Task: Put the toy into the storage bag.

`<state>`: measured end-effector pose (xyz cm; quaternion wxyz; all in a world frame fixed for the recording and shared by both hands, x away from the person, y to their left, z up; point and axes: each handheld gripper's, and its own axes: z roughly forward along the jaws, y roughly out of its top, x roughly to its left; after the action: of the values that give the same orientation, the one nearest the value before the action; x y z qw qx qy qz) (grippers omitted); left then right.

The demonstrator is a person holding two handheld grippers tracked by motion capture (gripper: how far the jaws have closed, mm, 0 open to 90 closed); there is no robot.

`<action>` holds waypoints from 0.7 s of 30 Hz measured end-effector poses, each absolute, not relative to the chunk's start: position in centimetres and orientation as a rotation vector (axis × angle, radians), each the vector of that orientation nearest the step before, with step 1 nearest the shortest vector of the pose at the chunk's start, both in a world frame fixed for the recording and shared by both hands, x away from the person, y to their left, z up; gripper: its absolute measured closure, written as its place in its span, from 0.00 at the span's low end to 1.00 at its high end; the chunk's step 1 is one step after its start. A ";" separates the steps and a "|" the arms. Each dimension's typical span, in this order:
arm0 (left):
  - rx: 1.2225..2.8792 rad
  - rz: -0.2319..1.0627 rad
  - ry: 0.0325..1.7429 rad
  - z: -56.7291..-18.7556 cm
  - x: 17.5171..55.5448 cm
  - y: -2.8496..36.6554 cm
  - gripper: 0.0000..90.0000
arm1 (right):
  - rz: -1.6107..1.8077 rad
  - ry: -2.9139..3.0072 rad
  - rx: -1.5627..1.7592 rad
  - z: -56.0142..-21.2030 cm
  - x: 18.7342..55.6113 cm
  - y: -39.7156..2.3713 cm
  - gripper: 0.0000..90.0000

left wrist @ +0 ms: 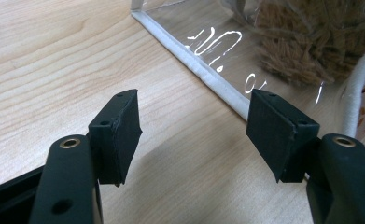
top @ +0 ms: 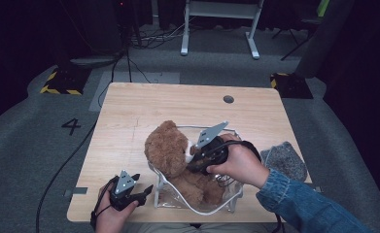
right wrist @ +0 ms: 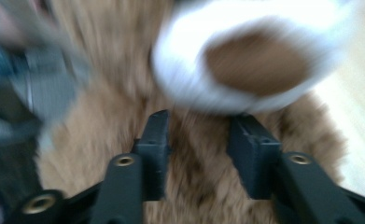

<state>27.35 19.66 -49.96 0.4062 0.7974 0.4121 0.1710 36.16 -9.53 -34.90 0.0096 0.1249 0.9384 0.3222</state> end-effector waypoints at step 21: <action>2.012 0.424 1.036 -50.0 27.4 19.4 0.39 | 0.796 3.015 0.423 -39.7 36.9 -7.6 0.74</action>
<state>27.38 19.38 -50.03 0.4074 0.7980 0.4111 0.1681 36.86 -7.57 -39.72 -0.0029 0.1343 0.9581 0.2531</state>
